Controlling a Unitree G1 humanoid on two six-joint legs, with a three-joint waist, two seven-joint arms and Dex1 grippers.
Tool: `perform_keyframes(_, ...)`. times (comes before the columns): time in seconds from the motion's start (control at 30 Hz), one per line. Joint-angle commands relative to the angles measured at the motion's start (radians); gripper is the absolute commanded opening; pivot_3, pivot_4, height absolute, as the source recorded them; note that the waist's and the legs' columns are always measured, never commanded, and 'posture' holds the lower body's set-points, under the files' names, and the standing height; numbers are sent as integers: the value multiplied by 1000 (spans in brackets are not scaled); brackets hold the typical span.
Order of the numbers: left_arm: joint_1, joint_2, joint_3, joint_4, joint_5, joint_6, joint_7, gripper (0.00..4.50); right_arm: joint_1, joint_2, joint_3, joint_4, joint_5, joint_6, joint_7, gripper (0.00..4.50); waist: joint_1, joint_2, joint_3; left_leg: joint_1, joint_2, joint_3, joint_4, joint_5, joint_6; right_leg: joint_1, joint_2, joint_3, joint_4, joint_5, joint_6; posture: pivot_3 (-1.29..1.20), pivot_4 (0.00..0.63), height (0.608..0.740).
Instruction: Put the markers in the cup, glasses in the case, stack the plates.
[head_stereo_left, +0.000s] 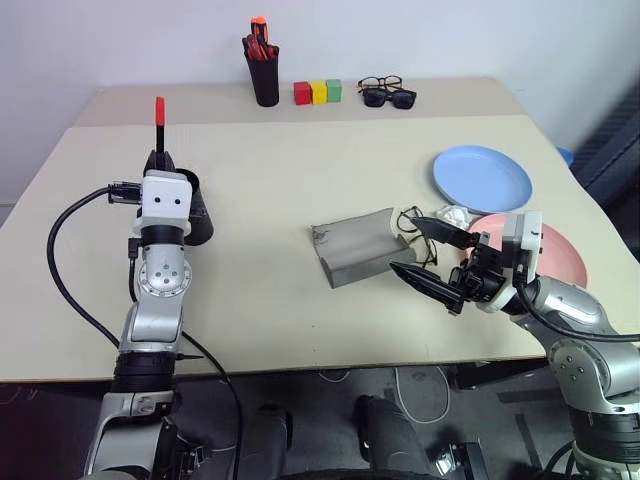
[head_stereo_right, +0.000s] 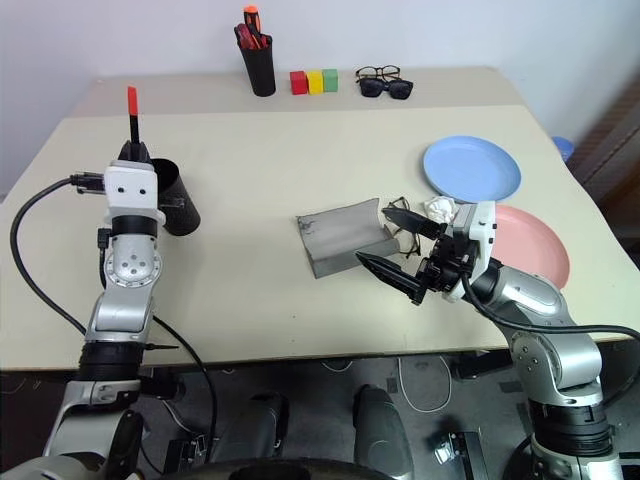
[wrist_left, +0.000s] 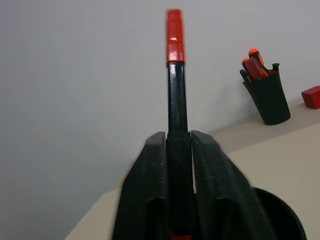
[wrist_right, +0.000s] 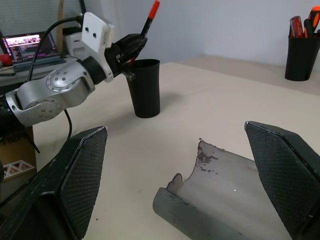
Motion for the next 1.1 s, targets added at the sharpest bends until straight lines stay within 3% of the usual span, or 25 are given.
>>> perform_keyframes(0.03, 18, -7, 13, -37, -33, -42, -35, 2899, -2, -11, -40, -33, 13, -12, -11, 4500, 0, 0, 0, 0, 0, 0, 0, 0, 0, 0, 0, 0, 0, 0, 0, 0, 150, 740)
perform_keyframes(0.07, 25, -11, 14, -50, -54, -53, -55, 3333, 0, -13, -45, -31, 12, -12, -13, 4500, -1, 0, 0, 0, 0, 0, 0, 0, 0, 0, 0, 0, 0, 0, 0, 0, 150, 740)
perform_keyframes(0.2, 14, -37, -17, -182, -166, 18, -185, 3333, 19, -19, -68, -34, 14, -3, -34, 4500, 0, 0, 0, -2, 0, 0, 0, 0, 0, -1, 0, 0, -1, 2, -3, 0, 150, 740)
perform_keyframes(0.27, -5, -40, -73, -282, -246, 203, -296, 3333, 40, -23, -82, -40, 14, 5, -49, 4500, 5, 0, 0, -3, 0, 0, 0, 0, 0, -1, 0, 0, -1, 2, -3, 0, 150, 740)
perform_keyframes(0.37, -45, 36, -220, -419, -450, 597, -574, 3333, 104, -27, -108, -69, 4, 5, -67, 4500, 14, 0, 0, -4, 0, 0, 2, 0, 0, -1, 0, 0, -2, 2, -3, 0, 150, 740)
perform_keyframes(0.43, -49, 51, -243, -443, -565, 746, -662, 3333, 152, -25, -127, -96, 1, -2, -84, 4500, 11, 2, 0, -5, 0, 0, 1, 0, 1, -1, 0, 0, -2, 0, -4, 0, 150, 740)
perform_keyframes(0.57, -112, 105, -302, -417, -656, 910, -818, 3333, 242, -14, -175, -151, 2, -13, -122, 4500, -8, 2, 0, -7, 0, 0, 1, -1, 2, -5, 0, 0, -1, -1, -4, 0, 150, 740)
perform_keyframes(0.7, -220, 145, -387, -338, -641, 982, -918, 3333, 329, 6, -217, -203, -5, -31, -165, 4500, -3, 2, 1, -8, 0, 0, 2, -1, 2, -7, 0, 0, 1, -2, -3, 0, 150, 740)
perform_keyframes(1.1, -437, 145, -675, -63, -458, 881, -1164, 3333, 454, 58, -252, -301, -25, -77, -260, 4500, 2, 3, 1, -10, 0, 0, 1, -1, 2, -8, 0, 0, -1, 0, -7, 0, 150, 740)
